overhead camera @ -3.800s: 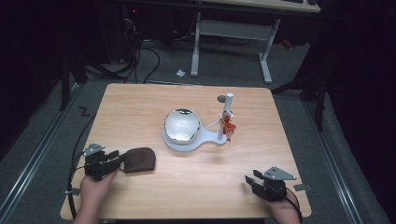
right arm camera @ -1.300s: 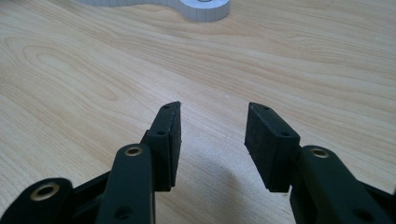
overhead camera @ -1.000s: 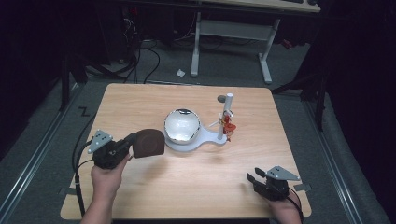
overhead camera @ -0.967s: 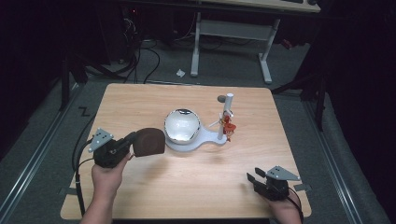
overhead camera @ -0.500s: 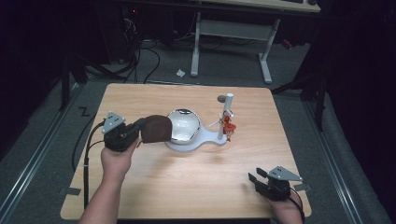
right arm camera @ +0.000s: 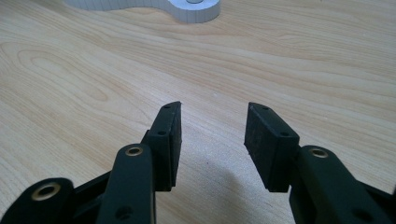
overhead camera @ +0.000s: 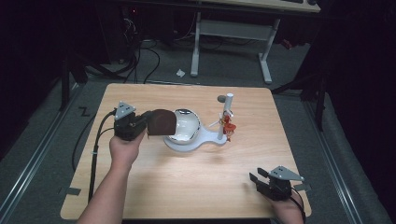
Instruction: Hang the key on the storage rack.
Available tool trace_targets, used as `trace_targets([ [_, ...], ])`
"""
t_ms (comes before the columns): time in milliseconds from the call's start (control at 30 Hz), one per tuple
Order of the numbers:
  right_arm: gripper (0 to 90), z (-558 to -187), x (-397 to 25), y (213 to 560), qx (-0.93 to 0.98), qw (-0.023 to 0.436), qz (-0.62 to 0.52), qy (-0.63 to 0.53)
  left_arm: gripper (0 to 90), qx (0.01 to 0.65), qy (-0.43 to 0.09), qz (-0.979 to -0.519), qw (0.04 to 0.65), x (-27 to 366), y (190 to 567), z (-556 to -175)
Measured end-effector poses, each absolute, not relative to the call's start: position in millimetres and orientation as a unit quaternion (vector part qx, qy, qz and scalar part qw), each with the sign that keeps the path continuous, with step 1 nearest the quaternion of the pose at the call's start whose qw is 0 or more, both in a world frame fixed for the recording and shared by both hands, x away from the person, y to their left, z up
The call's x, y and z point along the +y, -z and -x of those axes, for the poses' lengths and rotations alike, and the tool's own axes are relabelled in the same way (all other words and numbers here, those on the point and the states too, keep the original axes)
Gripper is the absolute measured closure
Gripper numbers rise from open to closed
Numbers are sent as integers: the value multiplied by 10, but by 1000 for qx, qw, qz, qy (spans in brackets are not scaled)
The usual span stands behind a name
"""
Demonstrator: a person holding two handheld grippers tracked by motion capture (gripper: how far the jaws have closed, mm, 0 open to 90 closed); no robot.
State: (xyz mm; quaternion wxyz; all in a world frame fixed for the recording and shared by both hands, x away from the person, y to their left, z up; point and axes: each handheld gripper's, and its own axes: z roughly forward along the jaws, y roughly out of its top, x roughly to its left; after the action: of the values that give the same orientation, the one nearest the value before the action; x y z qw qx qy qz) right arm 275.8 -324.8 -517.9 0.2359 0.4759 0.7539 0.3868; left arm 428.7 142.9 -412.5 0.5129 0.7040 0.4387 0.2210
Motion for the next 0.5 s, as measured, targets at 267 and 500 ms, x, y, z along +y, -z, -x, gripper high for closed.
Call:
trace_targets([
  [267,566,-2746,-3257,5179,753,236,-476,-387,873,431,-220,-717,501,1270,4147,-4350],
  [500,566,-2739,-3267,5178,753,235,-477,-387,871,432,-227,-729,481,1110,4175,-4385],
])
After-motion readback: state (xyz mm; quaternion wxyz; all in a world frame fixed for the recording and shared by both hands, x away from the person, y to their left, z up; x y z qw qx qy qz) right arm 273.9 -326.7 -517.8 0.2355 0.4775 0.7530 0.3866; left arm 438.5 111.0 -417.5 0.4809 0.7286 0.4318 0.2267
